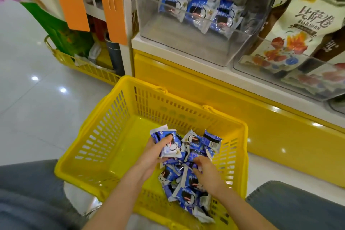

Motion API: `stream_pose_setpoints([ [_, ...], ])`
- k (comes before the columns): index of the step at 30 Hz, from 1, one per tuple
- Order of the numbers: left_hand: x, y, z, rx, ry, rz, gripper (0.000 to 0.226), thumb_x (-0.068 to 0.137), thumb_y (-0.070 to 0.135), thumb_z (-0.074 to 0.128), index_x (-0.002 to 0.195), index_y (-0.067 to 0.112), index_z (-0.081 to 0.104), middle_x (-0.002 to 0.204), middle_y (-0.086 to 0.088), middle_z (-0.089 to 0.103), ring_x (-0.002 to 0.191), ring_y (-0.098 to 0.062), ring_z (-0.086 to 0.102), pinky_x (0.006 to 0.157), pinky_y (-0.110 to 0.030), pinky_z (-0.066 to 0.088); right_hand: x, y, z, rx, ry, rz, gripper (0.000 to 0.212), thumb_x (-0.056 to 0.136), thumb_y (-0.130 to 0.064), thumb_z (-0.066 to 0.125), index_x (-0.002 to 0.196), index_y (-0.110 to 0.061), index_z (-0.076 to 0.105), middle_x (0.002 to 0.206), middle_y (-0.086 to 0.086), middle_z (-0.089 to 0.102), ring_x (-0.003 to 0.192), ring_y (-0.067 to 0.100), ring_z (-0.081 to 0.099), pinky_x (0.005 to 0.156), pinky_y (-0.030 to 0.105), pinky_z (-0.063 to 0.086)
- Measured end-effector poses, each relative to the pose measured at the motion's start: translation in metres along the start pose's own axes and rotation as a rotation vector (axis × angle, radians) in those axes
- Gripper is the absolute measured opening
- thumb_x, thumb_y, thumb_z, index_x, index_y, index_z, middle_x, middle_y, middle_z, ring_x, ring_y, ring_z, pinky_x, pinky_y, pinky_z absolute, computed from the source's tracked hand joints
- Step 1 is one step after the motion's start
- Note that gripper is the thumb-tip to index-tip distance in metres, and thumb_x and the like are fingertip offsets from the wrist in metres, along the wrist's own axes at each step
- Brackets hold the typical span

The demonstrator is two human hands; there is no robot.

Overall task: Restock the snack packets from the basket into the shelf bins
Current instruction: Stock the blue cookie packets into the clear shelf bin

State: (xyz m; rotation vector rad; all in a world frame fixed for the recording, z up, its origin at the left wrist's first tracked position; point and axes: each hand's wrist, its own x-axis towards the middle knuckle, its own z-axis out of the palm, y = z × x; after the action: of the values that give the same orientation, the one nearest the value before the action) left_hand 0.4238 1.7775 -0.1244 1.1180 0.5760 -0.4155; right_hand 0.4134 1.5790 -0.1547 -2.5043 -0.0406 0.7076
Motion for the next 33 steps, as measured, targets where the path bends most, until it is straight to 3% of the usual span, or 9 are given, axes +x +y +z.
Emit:
stream_pose_setpoints([
  [3, -0.002, 0.000, -0.003, 0.056, -0.002, 0.001, 0.030, 0.085, 0.032, 0.064, 0.103, 0.038, 0.041, 0.089, 0.022, 0.059, 0.080, 0.006, 0.060, 0.073, -0.021, 0.047, 0.005, 0.017, 0.016, -0.090, -0.186, 0.126, 0.047, 0.095, -0.013, 0.052, 0.139, -0.009, 0.036, 0.144, 0.009, 0.037, 0.129, 0.024, 0.043, 0.104, 0.031, 0.037],
  [7, -0.002, 0.000, -0.011, 0.123, -0.005, -0.029, 0.026, 0.085, 0.034, 0.064, 0.102, 0.036, 0.045, 0.099, 0.018, 0.061, 0.091, 0.002, 0.058, 0.087, -0.027, 0.040, 0.011, 0.023, 0.031, -0.285, -0.287, 0.153, 0.061, 0.093, -0.025, 0.057, 0.144, -0.012, 0.026, 0.149, 0.008, 0.032, 0.133, 0.026, 0.038, 0.106, 0.035, 0.036],
  [12, 0.002, -0.006, -0.012, 0.170, 0.034, -0.039, 0.026, 0.084, 0.034, 0.065, 0.104, 0.035, 0.048, 0.103, 0.015, 0.061, 0.096, -0.004, 0.059, 0.085, -0.026, 0.042, 0.015, 0.021, 0.032, -0.541, -0.301, 0.103, 0.065, 0.088, -0.039, 0.060, 0.141, -0.014, 0.032, 0.145, 0.006, 0.037, 0.132, 0.027, 0.033, 0.107, 0.034, 0.031],
  [16, 0.001, -0.007, -0.011, 0.234, 0.090, -0.049, 0.039, 0.083, 0.034, 0.067, 0.113, 0.031, 0.042, 0.105, 0.013, 0.057, 0.101, -0.009, 0.055, 0.086, -0.029, 0.040, 0.014, 0.016, 0.028, -0.551, -0.263, 0.100, 0.051, 0.085, -0.045, 0.061, 0.126, -0.015, 0.051, 0.146, 0.008, 0.038, 0.127, 0.026, 0.039, 0.102, 0.032, 0.036],
  [20, -0.007, 0.002, -0.009, 0.276, 0.106, -0.039, 0.053, 0.081, 0.038, 0.068, 0.125, 0.023, 0.042, 0.123, 0.002, 0.057, 0.115, -0.018, 0.054, 0.102, -0.041, 0.041, 0.009, 0.005, 0.018, -0.201, -0.133, 0.136, 0.049, 0.085, -0.039, 0.064, 0.121, -0.006, 0.055, 0.119, 0.013, 0.060, 0.106, 0.023, 0.055, 0.080, 0.027, 0.044],
  [22, -0.012, 0.009, -0.007, 0.289, 0.103, -0.018, 0.057, 0.081, 0.037, 0.068, 0.129, 0.022, 0.041, 0.126, 0.000, 0.057, 0.116, -0.019, 0.053, 0.102, -0.041, 0.041, 0.005, -0.004, 0.008, 0.029, -0.087, 0.137, 0.029, 0.085, -0.037, 0.065, 0.098, -0.012, 0.057, 0.091, 0.007, 0.064, 0.071, 0.008, 0.056, 0.061, 0.018, 0.042],
  [24, -0.019, 0.018, -0.004, 0.298, 0.096, 0.009, 0.053, 0.083, 0.035, 0.067, 0.127, 0.022, 0.042, 0.125, 0.001, 0.057, 0.115, -0.018, 0.053, 0.096, -0.035, 0.043, 0.000, -0.014, -0.005, 0.138, -0.043, 0.124, 0.031, 0.084, -0.039, 0.066, 0.075, -0.018, 0.046, 0.065, -0.002, 0.049, 0.051, 0.004, 0.042, 0.048, 0.015, 0.033],
  [29, -0.040, 0.048, 0.008, 0.394, 0.034, 0.095, 0.044, 0.086, 0.032, 0.064, 0.122, 0.023, 0.040, 0.118, 0.004, 0.055, 0.107, -0.013, 0.052, 0.086, -0.028, 0.038, -0.010, -0.038, -0.044, 0.402, 0.098, 0.098, 0.043, 0.086, -0.044, 0.059, 0.066, -0.011, 0.041, 0.057, -0.002, 0.032, 0.044, 0.002, 0.038, 0.047, 0.014, 0.040],
  [33, -0.053, 0.078, 0.016, 0.517, -0.020, 0.156, 0.043, 0.086, 0.034, 0.064, 0.118, 0.024, 0.039, 0.115, 0.005, 0.054, 0.107, -0.014, 0.053, 0.086, -0.029, 0.039, -0.023, -0.061, -0.080, 0.747, 0.031, 0.193, 0.043, 0.089, -0.042, 0.058, 0.099, 0.000, 0.057, 0.081, 0.014, 0.049, 0.072, 0.017, 0.052, 0.065, 0.023, 0.054],
])
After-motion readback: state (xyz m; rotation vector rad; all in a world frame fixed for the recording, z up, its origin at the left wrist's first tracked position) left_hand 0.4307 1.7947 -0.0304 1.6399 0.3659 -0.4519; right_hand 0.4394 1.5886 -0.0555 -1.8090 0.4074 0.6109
